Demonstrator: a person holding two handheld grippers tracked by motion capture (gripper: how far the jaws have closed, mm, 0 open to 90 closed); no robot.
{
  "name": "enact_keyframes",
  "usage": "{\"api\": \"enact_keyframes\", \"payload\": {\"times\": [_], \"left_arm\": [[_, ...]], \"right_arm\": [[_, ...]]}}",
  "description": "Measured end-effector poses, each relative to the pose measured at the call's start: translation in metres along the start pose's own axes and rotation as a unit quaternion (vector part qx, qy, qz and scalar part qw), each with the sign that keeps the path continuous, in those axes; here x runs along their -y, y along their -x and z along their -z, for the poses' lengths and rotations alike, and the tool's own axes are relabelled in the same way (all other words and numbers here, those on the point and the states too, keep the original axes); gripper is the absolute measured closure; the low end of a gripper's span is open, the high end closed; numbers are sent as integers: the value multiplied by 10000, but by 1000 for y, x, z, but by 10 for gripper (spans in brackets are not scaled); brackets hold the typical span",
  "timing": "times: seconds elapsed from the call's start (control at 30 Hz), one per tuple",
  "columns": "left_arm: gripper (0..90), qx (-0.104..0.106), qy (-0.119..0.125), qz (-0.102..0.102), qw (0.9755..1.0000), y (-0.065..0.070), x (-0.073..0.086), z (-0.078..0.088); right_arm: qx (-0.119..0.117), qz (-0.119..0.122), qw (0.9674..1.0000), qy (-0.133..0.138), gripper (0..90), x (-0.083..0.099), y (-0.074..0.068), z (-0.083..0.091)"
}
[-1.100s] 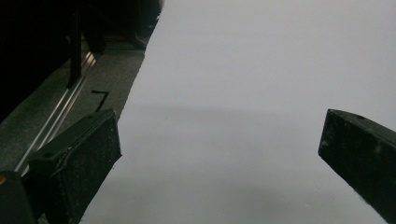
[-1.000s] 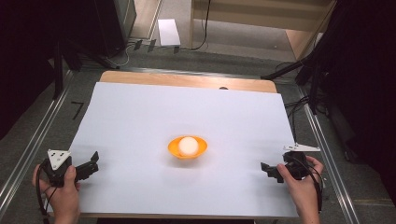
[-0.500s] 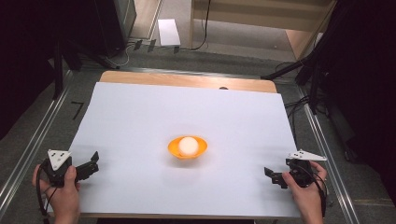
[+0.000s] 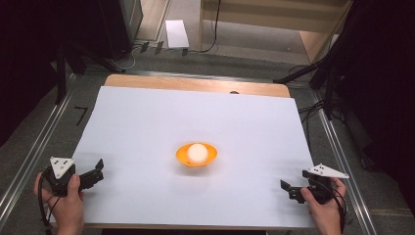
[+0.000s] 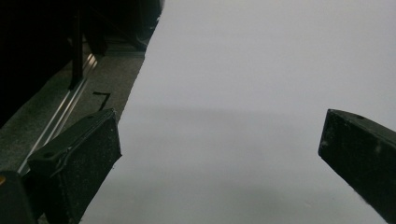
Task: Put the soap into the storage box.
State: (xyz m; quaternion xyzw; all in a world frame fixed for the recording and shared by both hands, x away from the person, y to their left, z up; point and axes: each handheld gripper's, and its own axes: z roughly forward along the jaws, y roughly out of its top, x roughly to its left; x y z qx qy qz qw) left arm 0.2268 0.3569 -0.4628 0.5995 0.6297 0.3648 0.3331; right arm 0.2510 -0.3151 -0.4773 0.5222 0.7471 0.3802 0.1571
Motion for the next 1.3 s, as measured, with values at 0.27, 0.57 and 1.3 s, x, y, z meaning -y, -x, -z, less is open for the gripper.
{"api": "enact_keyframes", "payload": {"times": [0.27, 0.57, 1.3], "left_arm": [[0, -20, 6, -24, 10000, 1, 0, 0], [0, -2, -7, -63, 10000, 1, 0, 0], [0, -115, 6, -250, 9996, 6, 1, 0]], "right_arm": [[144, -145, 9996, 218, 10, 15, 10, 9], [277, -284, 9979, 519, 10, 24, 20, 18], [-4, -621, 9942, 878, 10, 34, 31, 24]]}}
